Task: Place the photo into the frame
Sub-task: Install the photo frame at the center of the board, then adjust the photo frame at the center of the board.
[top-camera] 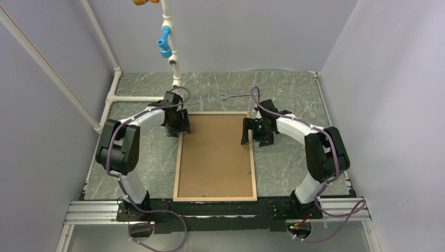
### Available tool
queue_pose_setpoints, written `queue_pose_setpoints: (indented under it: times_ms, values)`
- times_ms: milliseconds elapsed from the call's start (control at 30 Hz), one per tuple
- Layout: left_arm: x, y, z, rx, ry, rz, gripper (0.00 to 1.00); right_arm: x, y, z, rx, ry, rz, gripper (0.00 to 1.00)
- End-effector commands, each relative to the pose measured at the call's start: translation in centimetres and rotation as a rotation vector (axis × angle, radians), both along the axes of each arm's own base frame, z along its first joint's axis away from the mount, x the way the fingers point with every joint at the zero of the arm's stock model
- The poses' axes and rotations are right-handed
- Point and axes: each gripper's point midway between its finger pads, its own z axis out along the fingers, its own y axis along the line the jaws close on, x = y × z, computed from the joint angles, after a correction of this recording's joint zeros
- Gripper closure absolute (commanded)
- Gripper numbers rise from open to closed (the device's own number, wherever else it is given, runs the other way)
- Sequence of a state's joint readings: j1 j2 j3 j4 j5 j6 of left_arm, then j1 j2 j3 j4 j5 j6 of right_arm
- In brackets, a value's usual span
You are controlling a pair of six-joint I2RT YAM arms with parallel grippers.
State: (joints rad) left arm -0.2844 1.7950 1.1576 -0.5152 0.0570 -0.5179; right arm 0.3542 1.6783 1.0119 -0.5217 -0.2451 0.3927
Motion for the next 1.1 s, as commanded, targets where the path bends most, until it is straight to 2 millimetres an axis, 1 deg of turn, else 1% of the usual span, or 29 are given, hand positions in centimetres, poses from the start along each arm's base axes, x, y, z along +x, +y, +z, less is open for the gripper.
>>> queue_pose_setpoints:
  times_ms: [0, 67, 167, 300, 433, 533, 600, 733, 867, 967, 1067]
  values:
    - [0.3, -1.6, 4.4, -0.148, -0.095, -0.01, 0.29, 0.3, 0.1, 1.5, 0.026, -0.055, 0.002, 0.02]
    - [-0.2, -1.7, 5.1, -0.165, -0.108, -0.013, 0.27, -0.1, 0.0, 1.5, 0.027, -0.053, 0.001, 0.02]
    - [-1.6, -1.8, 5.1, -0.192, -0.105, -0.014, 0.27, -0.7, -0.1, 1.4, 0.03, -0.047, 0.0, 0.02]
    - [-4.2, -1.3, 4.0, -0.197, -0.079, 0.004, 0.27, -1.7, -0.1, 1.2, 0.043, -0.035, -0.002, 0.02]
    - [-7.2, -0.8, 2.3, -0.182, -0.04, 0.024, 0.27, -2.8, -0.3, 0.9, 0.042, -0.022, -0.006, 0.02]
    - [-9.4, -1.0, 1.4, -0.173, -0.015, 0.026, 0.29, -4.0, 0.4, 0.7, 0.041, -0.01, 0.007, 0.03]
    - [-10.6, -1.5, 1.0, -0.169, -0.003, 0.016, 0.3, -4.6, 1.1, 0.5, 0.032, -0.003, 0.015, 0.06]
    - [-12.4, -2.9, 0.3, -0.18, 0.016, -0.01, 0.31, -5.7, 2.8, -0.2, 0.006, 0.009, 0.051, 0.14]
    - [-13.2, -4.1, 0.0, -0.199, 0.029, -0.02, 0.32, -5.9, 2.9, -0.7, -0.043, 0.013, 0.054, 0.33]
    - [-13.4, -5.3, 0.1, -0.216, 0.025, -0.045, 0.32, -6.3, 2.8, -0.5, -0.053, 0.011, 0.055, 0.47]
    - [-12.8, -5.7, 0.4, -0.196, 0.024, -0.065, 0.32, -7.4, 2.6, -0.6, -0.045, 0.016, 0.047, 0.59]
